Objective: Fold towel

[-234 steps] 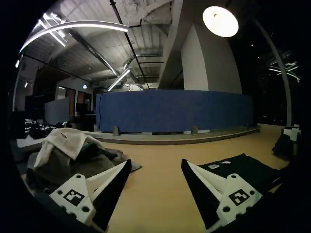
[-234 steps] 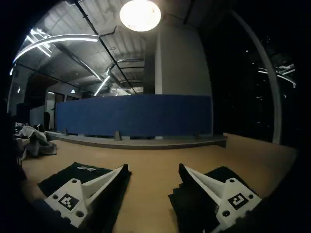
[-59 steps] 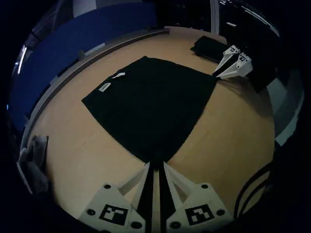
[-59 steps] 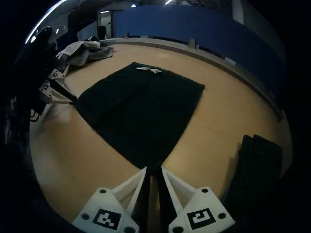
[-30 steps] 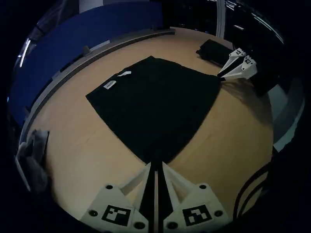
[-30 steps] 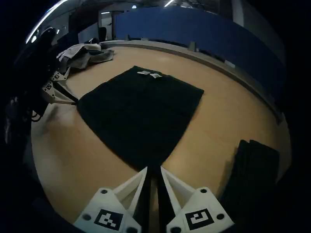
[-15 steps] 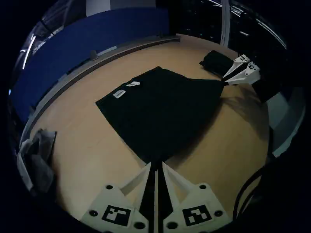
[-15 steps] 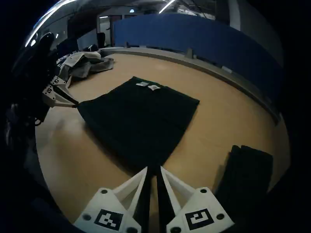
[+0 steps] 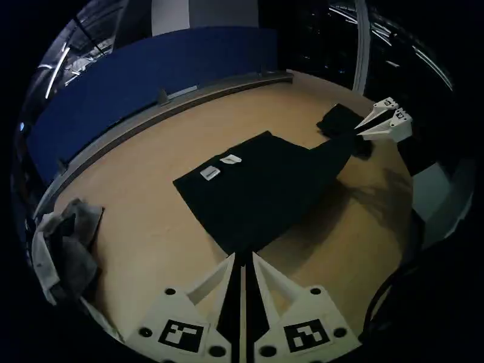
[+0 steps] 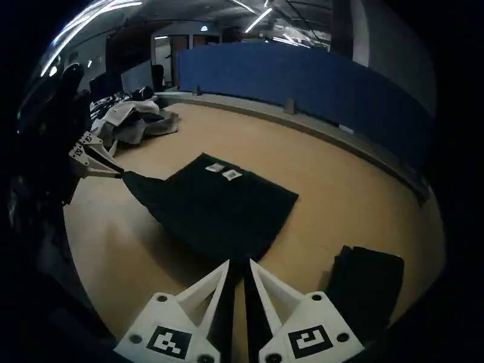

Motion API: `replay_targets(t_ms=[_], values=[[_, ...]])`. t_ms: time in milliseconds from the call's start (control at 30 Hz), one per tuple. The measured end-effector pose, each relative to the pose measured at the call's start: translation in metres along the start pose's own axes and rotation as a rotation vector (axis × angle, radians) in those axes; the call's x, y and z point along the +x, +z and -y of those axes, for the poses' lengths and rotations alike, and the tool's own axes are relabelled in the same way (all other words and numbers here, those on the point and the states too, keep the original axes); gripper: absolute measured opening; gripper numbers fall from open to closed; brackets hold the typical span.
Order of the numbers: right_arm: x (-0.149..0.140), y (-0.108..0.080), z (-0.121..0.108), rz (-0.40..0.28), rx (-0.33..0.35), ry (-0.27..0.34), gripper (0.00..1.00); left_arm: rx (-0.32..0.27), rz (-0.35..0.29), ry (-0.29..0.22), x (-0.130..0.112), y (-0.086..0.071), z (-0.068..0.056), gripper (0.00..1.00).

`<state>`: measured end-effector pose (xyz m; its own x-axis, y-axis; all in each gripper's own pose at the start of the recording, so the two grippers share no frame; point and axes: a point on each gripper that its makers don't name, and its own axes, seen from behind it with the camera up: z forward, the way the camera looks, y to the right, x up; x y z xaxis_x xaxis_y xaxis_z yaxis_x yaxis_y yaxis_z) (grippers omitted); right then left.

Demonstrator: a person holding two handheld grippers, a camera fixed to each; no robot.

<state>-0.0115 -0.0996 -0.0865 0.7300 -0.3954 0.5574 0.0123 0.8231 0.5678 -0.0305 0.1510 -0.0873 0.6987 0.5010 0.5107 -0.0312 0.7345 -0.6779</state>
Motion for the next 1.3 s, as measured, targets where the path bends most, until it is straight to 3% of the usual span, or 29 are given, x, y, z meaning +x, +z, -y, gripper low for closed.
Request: replay_targets(t_ms=[267, 600, 933, 1300], values=[[0.015, -0.019, 0.003, -0.021, 0.001, 0.013, 0.08, 0.019, -0.018, -0.036, 0.014, -0.019, -0.002, 0.05], [0.025, -0.035, 0.007, -0.030, 0.002, 0.012, 0.09, 0.022, -0.026, -0.038, 0.021, -0.033, -0.006, 0.05], [0.025, -0.038, 0.006, -0.029, 0.002, 0.018, 0.08, 0.021, -0.026, -0.039, 0.024, -0.034, -0.008, 0.05], [0.020, -0.027, 0.002, -0.011, -0.002, 0.022, 0.08, 0.025, -0.009, -0.048, 0.021, -0.025, -0.004, 0.05]])
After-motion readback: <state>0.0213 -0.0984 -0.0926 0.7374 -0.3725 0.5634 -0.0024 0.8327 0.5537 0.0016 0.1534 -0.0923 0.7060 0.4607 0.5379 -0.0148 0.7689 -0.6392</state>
